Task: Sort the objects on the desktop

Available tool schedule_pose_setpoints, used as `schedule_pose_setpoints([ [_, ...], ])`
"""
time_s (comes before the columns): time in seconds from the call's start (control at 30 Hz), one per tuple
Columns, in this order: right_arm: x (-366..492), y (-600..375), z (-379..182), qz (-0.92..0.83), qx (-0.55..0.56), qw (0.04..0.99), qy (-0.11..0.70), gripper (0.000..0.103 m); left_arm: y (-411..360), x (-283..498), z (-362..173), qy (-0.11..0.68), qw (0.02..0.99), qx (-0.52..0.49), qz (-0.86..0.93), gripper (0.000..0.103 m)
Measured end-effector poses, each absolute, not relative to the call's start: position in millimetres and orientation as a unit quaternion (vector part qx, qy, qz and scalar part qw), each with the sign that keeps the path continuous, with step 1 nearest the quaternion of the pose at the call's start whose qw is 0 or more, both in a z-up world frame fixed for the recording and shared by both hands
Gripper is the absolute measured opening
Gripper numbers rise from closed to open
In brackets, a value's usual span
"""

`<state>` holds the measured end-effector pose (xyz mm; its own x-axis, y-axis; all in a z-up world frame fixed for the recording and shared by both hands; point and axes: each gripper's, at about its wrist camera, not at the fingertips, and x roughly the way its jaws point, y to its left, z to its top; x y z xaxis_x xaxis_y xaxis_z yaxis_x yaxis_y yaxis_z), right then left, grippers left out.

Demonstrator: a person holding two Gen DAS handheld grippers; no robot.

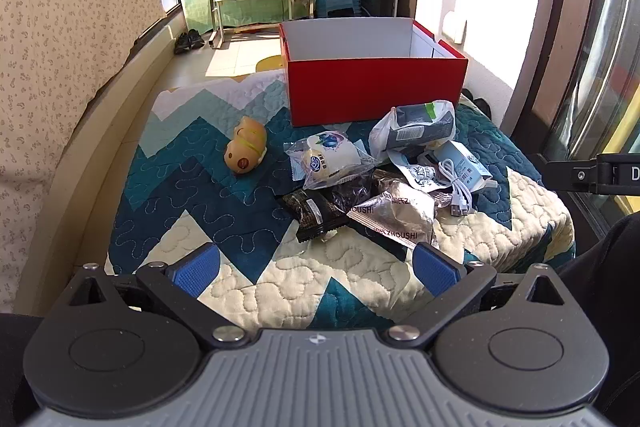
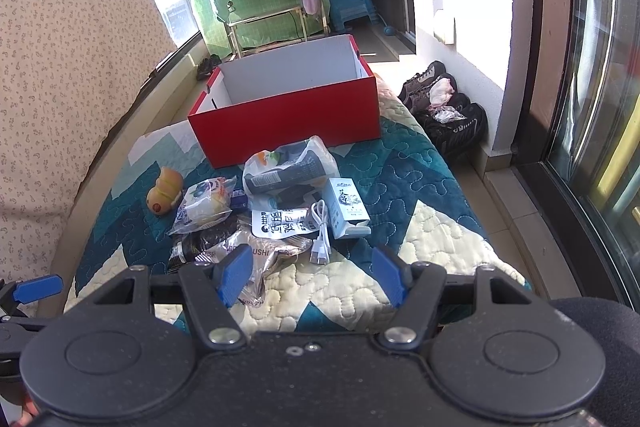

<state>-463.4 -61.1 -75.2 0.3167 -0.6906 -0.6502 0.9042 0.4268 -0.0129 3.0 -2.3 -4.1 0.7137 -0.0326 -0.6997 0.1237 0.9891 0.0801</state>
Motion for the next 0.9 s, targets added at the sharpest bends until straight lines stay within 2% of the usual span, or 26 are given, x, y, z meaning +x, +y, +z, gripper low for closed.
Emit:
schedule_pose_setpoints([
  [0.53,-431.2,-79.2,-61.6,-0.504,0.186,0.789,0.298,0.066,-13.1,23.6,-2.8,0.348,0.93,0.076,-0.088,0.103],
  [0.9,-405.6,-141.2,-54.4,-0.512,0.166,0.786,0.305,0.066,-14.5,89.2,2.3,0.319,0.941,0.102,-0.054,0.103],
])
